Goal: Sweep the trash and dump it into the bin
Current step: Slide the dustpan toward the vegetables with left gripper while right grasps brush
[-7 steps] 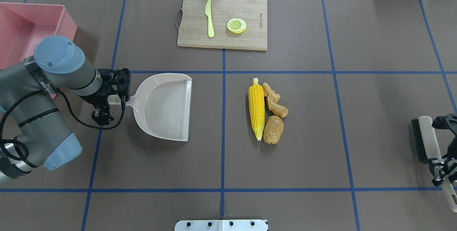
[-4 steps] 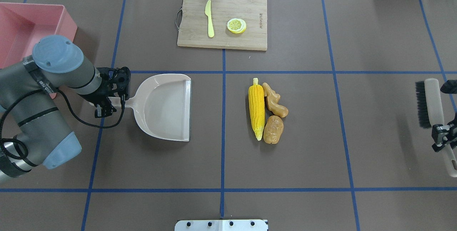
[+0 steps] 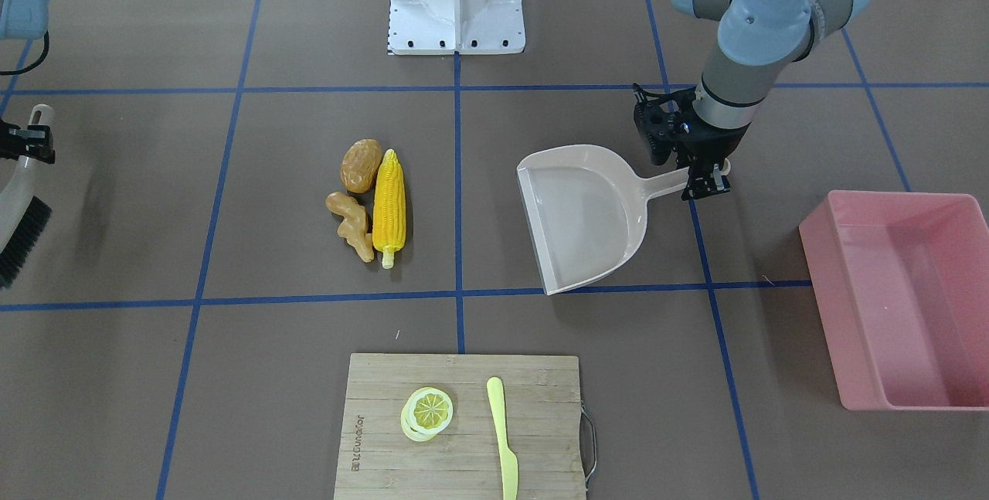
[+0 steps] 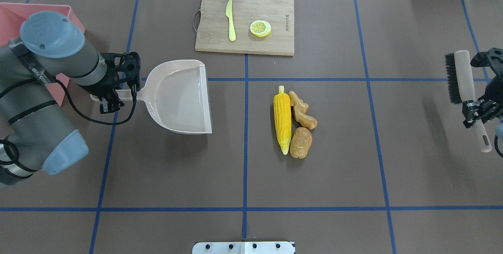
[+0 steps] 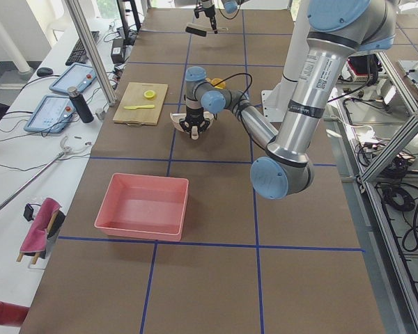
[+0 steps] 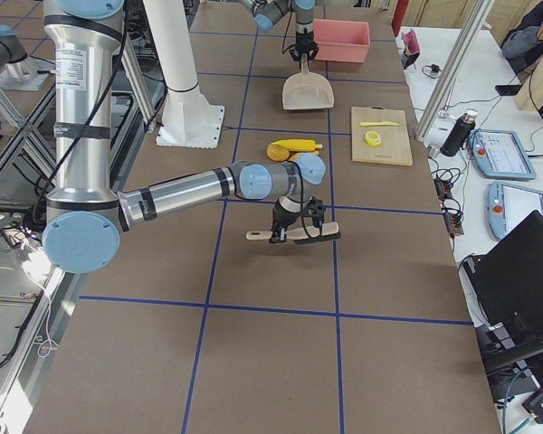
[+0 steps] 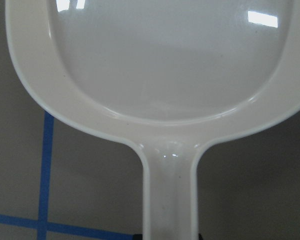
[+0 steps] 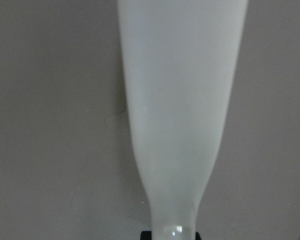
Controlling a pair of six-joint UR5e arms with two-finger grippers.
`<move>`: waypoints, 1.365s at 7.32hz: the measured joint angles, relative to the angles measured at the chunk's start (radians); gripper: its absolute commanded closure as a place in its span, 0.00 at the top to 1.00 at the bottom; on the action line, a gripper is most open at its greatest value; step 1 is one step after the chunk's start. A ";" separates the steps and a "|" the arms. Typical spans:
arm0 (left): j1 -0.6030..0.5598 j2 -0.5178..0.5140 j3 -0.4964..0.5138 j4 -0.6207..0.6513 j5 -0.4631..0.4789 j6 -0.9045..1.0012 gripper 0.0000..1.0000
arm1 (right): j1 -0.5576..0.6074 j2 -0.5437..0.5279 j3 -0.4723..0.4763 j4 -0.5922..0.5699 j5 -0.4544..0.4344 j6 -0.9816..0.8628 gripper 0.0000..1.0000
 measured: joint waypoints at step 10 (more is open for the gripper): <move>0.130 -0.186 0.040 0.144 0.064 -0.016 0.00 | 0.050 0.017 0.126 0.010 0.386 0.037 0.00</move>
